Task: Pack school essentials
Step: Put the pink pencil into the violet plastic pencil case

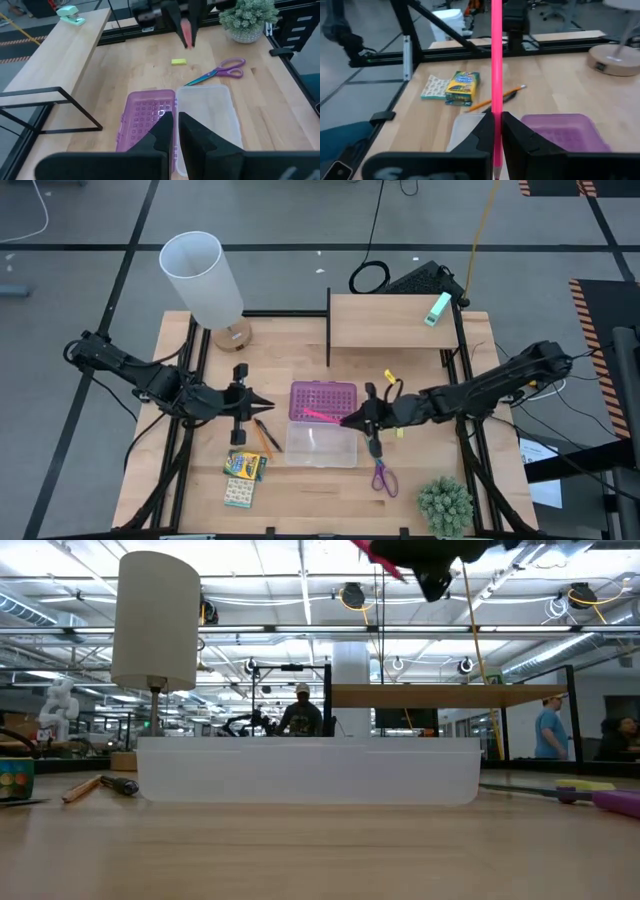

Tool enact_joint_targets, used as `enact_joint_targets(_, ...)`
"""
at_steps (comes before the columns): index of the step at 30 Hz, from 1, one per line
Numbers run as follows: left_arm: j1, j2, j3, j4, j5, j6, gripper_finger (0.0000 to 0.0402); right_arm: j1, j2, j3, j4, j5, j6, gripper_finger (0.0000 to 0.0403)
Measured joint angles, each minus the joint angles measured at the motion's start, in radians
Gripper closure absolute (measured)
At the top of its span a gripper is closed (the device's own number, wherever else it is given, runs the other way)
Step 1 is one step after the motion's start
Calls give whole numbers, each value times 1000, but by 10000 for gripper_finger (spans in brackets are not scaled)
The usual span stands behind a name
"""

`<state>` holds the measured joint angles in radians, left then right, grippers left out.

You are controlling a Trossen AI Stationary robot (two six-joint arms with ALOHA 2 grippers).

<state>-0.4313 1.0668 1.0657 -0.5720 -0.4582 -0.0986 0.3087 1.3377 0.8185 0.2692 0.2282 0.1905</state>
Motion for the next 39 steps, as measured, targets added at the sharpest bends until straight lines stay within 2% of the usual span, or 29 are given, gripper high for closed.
enact_joint_targets(5,1,0,0,0,-9,0,369,-19,95,2,79,-73,-2,390)
enact_joint_targets(22,1,0,0,0,-14,-2,369,-26,341,39,77,-84,133,390)
enact_joint_targets(32,1,0,0,0,-14,1,369,-50,395,39,31,-201,179,389)
enact_joint_targets(39,1,0,0,0,-14,7,369,-54,399,39,2,-203,168,389)
